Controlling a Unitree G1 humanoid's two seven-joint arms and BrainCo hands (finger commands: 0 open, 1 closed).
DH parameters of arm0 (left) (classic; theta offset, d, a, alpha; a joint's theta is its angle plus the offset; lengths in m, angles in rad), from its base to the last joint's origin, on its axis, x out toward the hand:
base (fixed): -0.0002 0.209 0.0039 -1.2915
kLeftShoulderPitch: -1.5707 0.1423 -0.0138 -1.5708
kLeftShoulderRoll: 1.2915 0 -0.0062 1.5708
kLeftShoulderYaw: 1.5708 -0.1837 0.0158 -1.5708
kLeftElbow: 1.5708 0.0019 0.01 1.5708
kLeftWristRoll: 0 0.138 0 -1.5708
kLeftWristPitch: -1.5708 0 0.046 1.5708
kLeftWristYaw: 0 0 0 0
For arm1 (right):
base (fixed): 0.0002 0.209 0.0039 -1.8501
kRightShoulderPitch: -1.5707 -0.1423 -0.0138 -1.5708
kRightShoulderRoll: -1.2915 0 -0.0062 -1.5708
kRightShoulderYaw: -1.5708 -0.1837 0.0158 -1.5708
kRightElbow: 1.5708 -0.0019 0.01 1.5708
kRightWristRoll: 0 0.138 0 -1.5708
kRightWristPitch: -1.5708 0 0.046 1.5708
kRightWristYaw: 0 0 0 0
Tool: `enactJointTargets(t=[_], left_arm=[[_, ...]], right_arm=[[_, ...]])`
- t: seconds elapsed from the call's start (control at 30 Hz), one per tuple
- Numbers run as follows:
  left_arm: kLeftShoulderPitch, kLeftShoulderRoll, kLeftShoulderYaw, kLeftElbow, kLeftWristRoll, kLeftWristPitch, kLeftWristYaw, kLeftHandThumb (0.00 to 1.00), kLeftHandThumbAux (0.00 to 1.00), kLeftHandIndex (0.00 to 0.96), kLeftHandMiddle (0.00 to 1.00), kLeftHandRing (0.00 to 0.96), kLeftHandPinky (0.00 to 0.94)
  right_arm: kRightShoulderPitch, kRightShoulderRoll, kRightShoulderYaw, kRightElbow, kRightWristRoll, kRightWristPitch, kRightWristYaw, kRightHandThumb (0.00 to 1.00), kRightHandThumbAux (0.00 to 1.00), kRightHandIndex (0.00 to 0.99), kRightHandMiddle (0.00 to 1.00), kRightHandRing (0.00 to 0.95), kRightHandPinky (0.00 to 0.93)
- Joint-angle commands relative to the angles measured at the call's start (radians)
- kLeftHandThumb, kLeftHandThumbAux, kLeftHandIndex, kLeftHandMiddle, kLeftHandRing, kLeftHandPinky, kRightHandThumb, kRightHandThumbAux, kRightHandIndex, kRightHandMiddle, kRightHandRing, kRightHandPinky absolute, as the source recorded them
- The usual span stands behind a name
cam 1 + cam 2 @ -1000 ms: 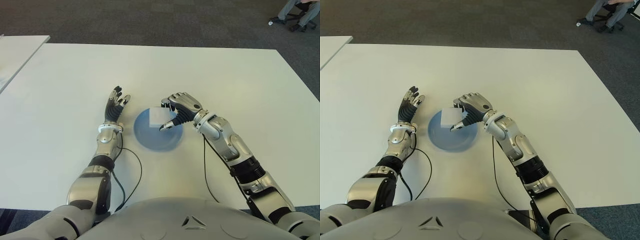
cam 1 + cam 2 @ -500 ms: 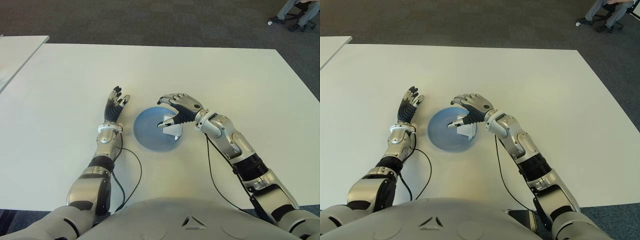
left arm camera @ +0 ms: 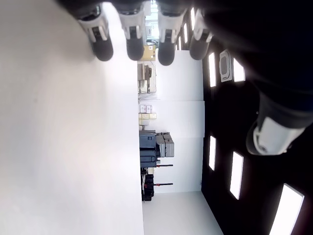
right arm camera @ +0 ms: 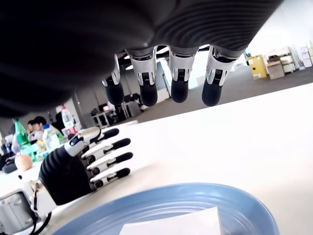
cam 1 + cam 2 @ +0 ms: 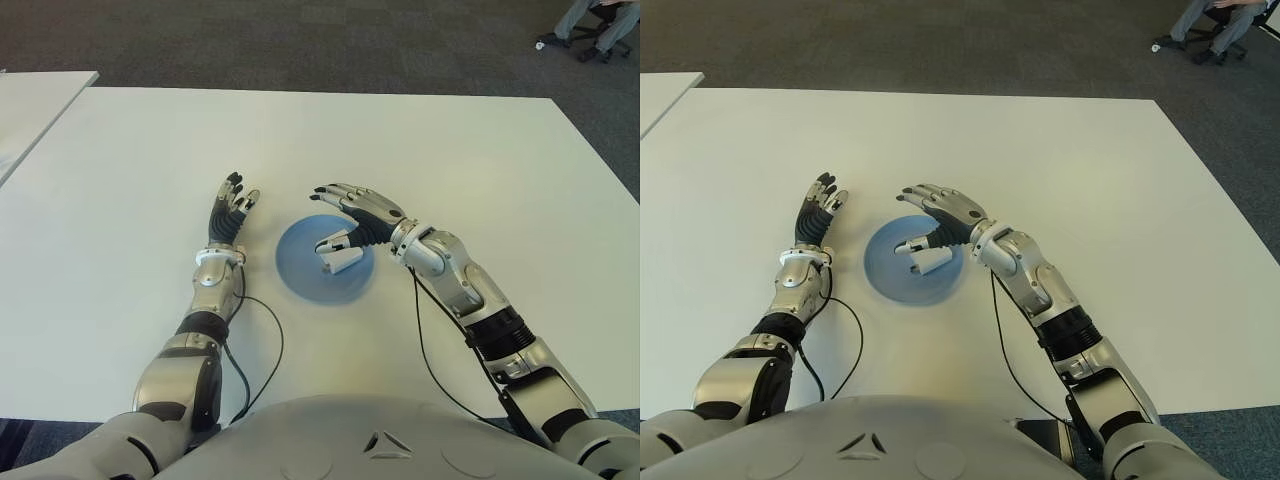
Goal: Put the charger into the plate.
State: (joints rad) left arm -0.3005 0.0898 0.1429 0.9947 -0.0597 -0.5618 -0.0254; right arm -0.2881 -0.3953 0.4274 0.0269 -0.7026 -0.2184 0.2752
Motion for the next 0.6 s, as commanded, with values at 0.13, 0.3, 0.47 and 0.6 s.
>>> enactJointTargets(t=[0.13,0.3,0.47,0.6], left_arm=[[0.054,-0.014,-0.002,0.049,-0.002,0.089,-0.015,0.0,0.527,0.0,0.086,0.054,0.027],[0.055,-0.013,-0.002,0.05,-0.003,0.079,-0.022,0.0,0.525,0.0,0.097,0.065,0.006],[0.056,-0.01,0.001,0.053,-0.007,0.07,-0.032,0.0,0.522,0.0,0.108,0.079,0.028],[0.057,-0.011,0.001,0.054,-0.007,0.069,-0.032,0.0,0.525,0.0,0.112,0.083,0.031]], right_arm=[[0.011,0.04,-0.031,0.016,0.03,0.036,-0.038,0.196,0.226,0.0,0.0,0.0,0.0],[-0.02,0.064,-0.053,0.023,0.047,0.075,-0.041,0.169,0.286,0.0,0.0,0.0,0.0],[-0.07,0.089,-0.08,0.036,0.057,0.122,-0.043,0.121,0.349,0.0,0.0,0.0,0.0],[-0.115,0.125,-0.125,0.074,0.098,0.171,-0.06,0.089,0.391,0.0,0.0,0.0,0.0]])
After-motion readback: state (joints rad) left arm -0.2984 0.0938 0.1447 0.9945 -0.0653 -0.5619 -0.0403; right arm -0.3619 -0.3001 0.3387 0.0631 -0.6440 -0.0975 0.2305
